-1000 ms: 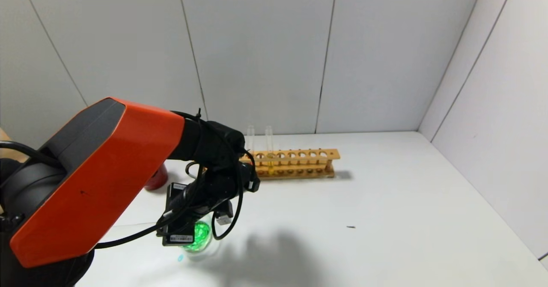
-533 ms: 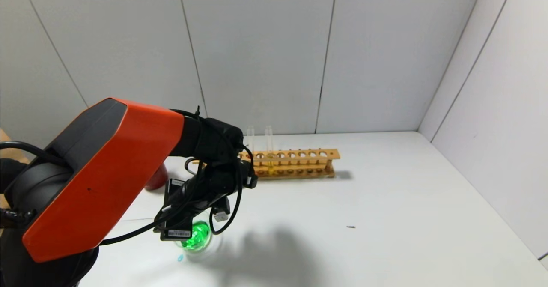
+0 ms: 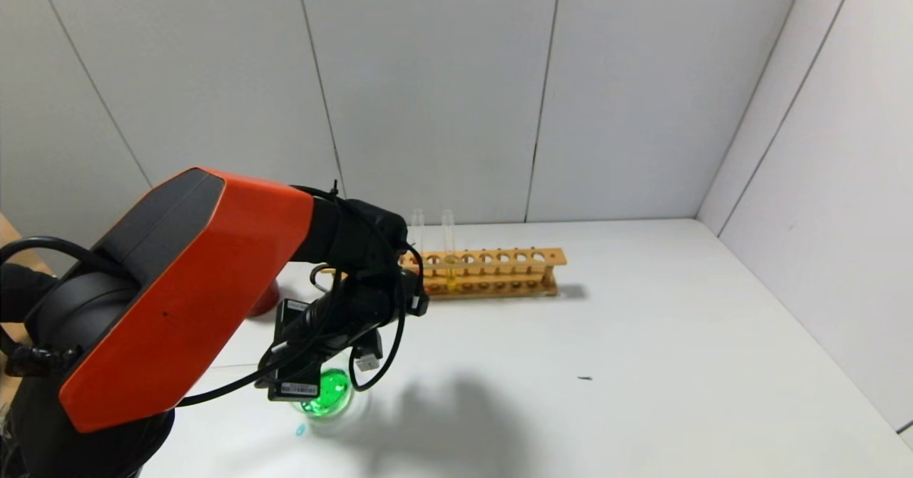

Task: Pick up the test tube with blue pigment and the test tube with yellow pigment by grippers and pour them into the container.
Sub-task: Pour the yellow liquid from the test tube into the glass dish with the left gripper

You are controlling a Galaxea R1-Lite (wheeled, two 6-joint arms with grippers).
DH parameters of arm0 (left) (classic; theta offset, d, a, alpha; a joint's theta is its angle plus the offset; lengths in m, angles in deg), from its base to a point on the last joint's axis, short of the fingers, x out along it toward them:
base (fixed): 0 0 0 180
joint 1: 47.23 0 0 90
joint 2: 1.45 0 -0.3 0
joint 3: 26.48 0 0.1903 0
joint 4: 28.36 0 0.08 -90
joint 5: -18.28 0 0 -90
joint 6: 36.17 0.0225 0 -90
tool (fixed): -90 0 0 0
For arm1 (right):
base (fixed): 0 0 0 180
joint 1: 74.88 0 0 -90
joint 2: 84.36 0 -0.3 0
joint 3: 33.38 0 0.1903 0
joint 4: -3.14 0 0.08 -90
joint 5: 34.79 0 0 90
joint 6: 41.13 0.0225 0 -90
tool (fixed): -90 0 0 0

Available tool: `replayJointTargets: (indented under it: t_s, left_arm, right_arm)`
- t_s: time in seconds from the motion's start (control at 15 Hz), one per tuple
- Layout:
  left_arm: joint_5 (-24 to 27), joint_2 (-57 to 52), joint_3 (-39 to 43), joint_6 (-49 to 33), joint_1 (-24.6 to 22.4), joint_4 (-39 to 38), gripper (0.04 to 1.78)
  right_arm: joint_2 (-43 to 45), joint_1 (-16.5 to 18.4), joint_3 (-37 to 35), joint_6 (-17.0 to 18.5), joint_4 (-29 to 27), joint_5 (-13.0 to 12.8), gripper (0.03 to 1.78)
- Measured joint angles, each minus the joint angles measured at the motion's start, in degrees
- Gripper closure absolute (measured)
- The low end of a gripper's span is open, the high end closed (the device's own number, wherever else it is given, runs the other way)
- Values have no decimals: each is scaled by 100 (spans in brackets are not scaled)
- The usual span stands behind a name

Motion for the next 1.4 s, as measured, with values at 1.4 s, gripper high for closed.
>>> replayJointTargets:
  t_s: [1.4]
  left_arm:
    - [17, -107, -100, -9, 130, 38, 152]
  right_arm:
    - [0, 0, 0, 2, 0, 2, 10]
